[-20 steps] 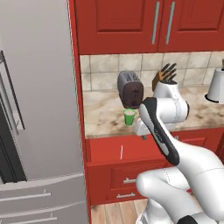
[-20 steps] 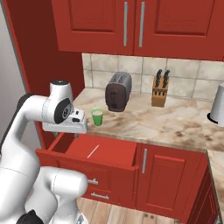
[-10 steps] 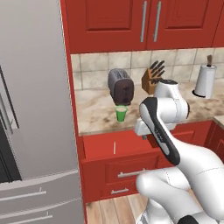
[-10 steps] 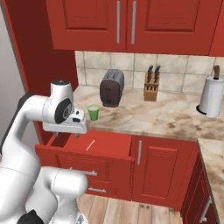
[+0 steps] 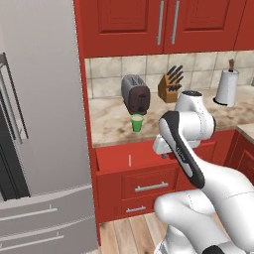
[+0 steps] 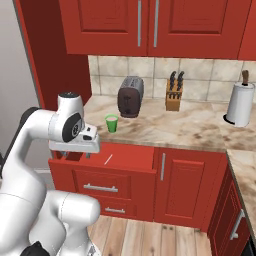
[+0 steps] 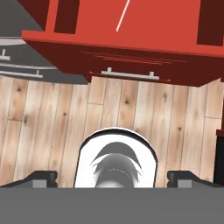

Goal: Pick up the straw from the left drawer and put it inside the smoothie cup.

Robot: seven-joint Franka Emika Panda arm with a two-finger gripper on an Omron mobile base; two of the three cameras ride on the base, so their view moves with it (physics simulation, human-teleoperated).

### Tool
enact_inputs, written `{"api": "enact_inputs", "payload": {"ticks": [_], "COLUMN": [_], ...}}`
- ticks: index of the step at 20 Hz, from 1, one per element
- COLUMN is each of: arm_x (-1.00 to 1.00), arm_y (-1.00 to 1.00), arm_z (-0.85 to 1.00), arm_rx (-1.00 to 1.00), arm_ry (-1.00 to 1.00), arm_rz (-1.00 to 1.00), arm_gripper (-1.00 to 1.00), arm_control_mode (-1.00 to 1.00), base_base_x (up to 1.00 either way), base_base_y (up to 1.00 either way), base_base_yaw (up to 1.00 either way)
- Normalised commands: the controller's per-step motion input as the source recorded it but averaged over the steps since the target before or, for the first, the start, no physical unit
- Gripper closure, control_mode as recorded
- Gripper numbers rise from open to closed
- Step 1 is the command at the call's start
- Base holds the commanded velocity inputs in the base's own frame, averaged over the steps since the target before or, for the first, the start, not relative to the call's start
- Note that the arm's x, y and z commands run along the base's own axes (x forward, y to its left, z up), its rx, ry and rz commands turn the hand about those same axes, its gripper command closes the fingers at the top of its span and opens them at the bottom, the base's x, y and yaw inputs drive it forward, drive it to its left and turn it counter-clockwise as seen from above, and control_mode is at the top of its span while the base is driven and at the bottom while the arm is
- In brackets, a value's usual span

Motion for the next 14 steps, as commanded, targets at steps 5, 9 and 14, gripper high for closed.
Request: {"api": "enact_inputs", "payload": {"ticks": [5, 9, 14], "arm_x": [0.08, 0.33, 0.39], "arm_y": [0.0, 0.0, 0.0], "arm_z": [0.0, -0.03, -0.14], "arm_rx": [0.0, 0.0, 0.0], "arm_ry": [0.0, 0.0, 0.02], "arm_rz": [0.0, 0.0, 0.0], "arm_gripper": [-1.0, -1.0, -1.0], "arm_control_mode": [-1.0, -1.0, -1.0], "base_base_x": [0.0, 0.0, 0.0], "base_base_y": [0.0, 0.0, 0.0], "base_base_yaw": [0.0, 0.0, 0.0]}}
